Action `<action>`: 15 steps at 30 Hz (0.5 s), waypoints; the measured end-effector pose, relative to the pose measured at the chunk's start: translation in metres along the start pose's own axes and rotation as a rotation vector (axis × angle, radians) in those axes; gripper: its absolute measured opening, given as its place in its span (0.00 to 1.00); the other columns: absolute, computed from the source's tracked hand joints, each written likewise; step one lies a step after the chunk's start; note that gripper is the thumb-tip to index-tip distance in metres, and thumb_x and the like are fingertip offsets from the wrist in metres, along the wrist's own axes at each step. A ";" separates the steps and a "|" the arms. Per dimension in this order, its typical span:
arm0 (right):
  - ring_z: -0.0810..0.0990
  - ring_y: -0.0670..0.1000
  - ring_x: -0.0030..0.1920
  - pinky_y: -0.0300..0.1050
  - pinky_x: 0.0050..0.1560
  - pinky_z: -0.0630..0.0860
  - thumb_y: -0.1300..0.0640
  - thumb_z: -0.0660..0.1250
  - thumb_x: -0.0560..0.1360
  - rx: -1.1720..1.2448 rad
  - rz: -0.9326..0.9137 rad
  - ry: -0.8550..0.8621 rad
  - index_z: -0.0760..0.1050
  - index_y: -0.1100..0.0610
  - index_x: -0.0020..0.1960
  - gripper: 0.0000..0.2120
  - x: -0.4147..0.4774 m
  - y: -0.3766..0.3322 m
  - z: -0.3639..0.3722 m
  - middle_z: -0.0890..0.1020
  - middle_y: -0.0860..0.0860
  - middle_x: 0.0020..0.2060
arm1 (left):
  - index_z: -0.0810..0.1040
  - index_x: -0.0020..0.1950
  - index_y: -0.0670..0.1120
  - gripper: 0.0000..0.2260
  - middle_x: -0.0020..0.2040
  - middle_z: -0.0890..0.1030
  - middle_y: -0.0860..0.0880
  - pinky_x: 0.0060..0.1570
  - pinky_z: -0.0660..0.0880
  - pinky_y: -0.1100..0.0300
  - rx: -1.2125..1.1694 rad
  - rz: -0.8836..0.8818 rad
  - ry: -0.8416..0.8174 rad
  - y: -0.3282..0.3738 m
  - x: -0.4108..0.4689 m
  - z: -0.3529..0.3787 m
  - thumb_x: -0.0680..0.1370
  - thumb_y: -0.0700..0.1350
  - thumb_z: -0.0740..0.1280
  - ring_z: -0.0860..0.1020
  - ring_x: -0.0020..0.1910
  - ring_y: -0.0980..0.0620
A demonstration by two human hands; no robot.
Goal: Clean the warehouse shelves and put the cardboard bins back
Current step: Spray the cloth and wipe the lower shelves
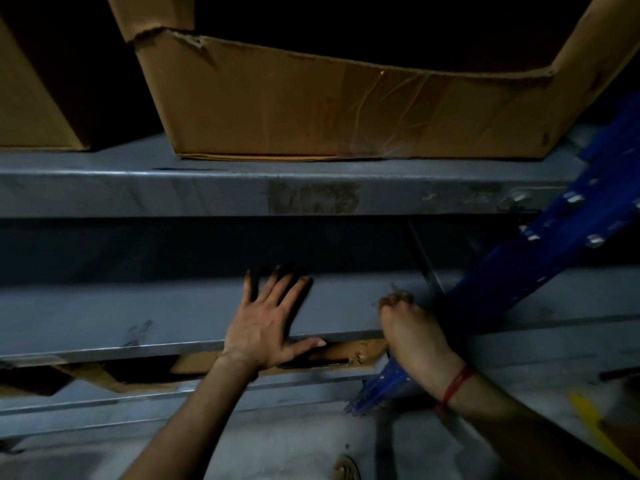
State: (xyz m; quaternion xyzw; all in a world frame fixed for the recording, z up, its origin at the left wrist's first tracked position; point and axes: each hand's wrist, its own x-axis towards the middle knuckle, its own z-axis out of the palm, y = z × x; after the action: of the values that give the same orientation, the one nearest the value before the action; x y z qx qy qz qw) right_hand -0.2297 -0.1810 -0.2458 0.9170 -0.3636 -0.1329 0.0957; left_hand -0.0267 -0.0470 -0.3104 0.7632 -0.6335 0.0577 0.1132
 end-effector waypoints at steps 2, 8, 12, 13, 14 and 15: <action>0.77 0.58 0.62 0.50 0.58 0.78 0.65 0.58 0.80 -0.062 0.085 -0.034 0.75 0.59 0.64 0.15 0.023 0.006 -0.001 0.78 0.59 0.61 | 0.63 0.79 0.48 0.46 0.78 0.65 0.46 0.74 0.50 0.31 0.005 0.000 0.010 0.001 0.000 -0.001 0.73 0.78 0.53 0.57 0.80 0.45; 0.82 0.55 0.57 0.47 0.53 0.78 0.66 0.57 0.80 -0.087 0.105 -0.028 0.80 0.57 0.58 0.15 0.061 0.018 -0.018 0.84 0.54 0.54 | 0.65 0.78 0.48 0.46 0.78 0.66 0.46 0.75 0.47 0.33 0.010 -0.010 0.014 0.002 0.000 -0.002 0.72 0.79 0.53 0.59 0.79 0.46; 0.82 0.58 0.54 0.49 0.51 0.79 0.62 0.65 0.78 -0.142 0.043 -0.110 0.80 0.61 0.57 0.09 0.029 0.014 -0.010 0.82 0.59 0.54 | 0.65 0.78 0.48 0.46 0.78 0.66 0.46 0.75 0.47 0.33 0.007 -0.015 0.017 0.002 -0.001 -0.002 0.72 0.79 0.54 0.59 0.79 0.45; 0.84 0.60 0.43 0.50 0.41 0.80 0.62 0.77 0.68 -0.166 -0.001 -0.104 0.82 0.65 0.46 0.09 0.019 0.013 -0.011 0.83 0.63 0.44 | 0.65 0.78 0.48 0.46 0.78 0.66 0.46 0.75 0.47 0.33 0.008 -0.014 0.020 0.002 -0.001 -0.002 0.72 0.78 0.54 0.59 0.79 0.45; 0.82 0.60 0.31 0.48 0.29 0.79 0.64 0.84 0.54 -0.177 0.004 -0.082 0.80 0.67 0.33 0.15 0.009 0.015 -0.008 0.81 0.65 0.31 | 0.65 0.78 0.48 0.45 0.78 0.66 0.45 0.75 0.47 0.33 0.009 -0.013 0.023 0.002 -0.001 -0.001 0.72 0.78 0.54 0.59 0.79 0.45; 0.80 0.60 0.26 0.48 0.25 0.76 0.66 0.84 0.47 -0.161 0.021 -0.019 0.77 0.68 0.27 0.17 0.004 0.015 -0.008 0.78 0.65 0.26 | 0.66 0.78 0.47 0.45 0.77 0.67 0.45 0.75 0.48 0.32 0.008 -0.012 0.027 0.002 -0.001 -0.001 0.72 0.78 0.54 0.59 0.79 0.45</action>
State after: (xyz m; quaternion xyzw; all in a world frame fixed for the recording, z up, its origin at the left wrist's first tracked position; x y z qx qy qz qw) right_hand -0.2337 -0.1934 -0.2347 0.9012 -0.3624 -0.1695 0.1668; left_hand -0.0291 -0.0464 -0.3096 0.7668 -0.6269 0.0700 0.1192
